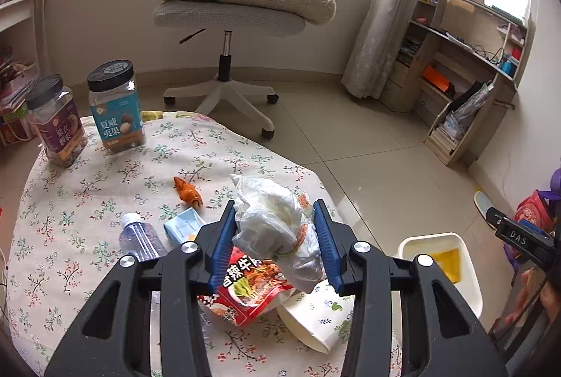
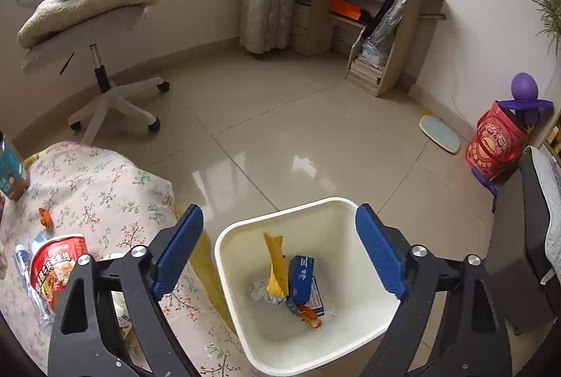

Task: Collect trash
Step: 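Drop the yellow bag into the bin with the right gripper while the left drops the tissue, then grasp the clear plastic bottle with the left gripper while the right approaches the red noodle cup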

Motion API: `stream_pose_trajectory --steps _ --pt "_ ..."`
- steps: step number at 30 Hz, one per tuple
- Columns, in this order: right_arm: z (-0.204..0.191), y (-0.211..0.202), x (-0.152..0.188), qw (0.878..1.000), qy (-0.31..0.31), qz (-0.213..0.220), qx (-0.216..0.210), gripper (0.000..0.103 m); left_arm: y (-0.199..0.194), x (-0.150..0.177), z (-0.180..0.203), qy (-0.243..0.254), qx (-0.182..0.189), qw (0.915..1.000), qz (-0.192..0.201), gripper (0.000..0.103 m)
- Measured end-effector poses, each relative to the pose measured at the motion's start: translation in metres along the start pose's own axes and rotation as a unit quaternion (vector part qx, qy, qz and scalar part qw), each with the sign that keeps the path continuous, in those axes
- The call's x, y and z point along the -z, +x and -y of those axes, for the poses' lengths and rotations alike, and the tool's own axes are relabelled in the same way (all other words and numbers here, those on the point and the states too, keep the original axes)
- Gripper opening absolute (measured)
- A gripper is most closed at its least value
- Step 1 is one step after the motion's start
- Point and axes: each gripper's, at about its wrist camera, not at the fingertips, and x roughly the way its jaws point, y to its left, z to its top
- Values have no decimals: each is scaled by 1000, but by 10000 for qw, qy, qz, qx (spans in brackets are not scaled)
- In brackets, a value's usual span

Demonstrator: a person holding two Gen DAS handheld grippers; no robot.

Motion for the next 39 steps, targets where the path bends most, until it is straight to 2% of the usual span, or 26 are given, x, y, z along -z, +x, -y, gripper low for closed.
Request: stream_pose_trajectory --steps 2,5,10,14,15,16,18,19,20,22,25,29,33,39 --pt "16 0 -3 9998 177 83 75 96 6 4 17 117 190 9997 -76 44" --pt "36 2 -7 9990 407 114 132 96 18 9 50 307 510 9979 -241 44" --pt "64 3 -13 9966 751 220 257 96 47 27 119 302 1365 9873 -756 44" --pt "86 2 -14 9933 1077 284 313 96 68 42 172 249 1915 9743 -1160 45" --pt "91 2 -14 9924 1148 291 328 96 73 44 183 226 2101 9689 -1288 47" --pt "96 2 -14 9916 1210 291 337 96 78 46 194 189 2308 9621 -1438 50" --pt "104 2 -14 9901 1333 286 340 96 84 48 209 147 2594 9500 -1731 68" --pt "107 2 -13 9894 1389 283 324 96 84 47 212 152 2636 9481 -1774 69" --pt "109 3 -13 9889 1430 274 293 96 82 45 213 219 2594 9494 -1759 71" --pt "107 4 -13 9888 1452 256 235 96 74 38 208 458 2355 9578 -1586 73" --pt "94 3 -12 9913 1293 242 111 96 60 26 188 734 1718 9747 -1230 74" --pt "63 -6 -9 9955 899 301 -68 96 47 7 141 580 1077 9881 -934 75" --pt "25 -15 -4 9981 413 386 -239 96 32 -7 93 376 436 9963 -635 81" --pt "-35 -29 3 9974 -203 478 -498 96 13 -13 40 269 -317 9983 -401 86"
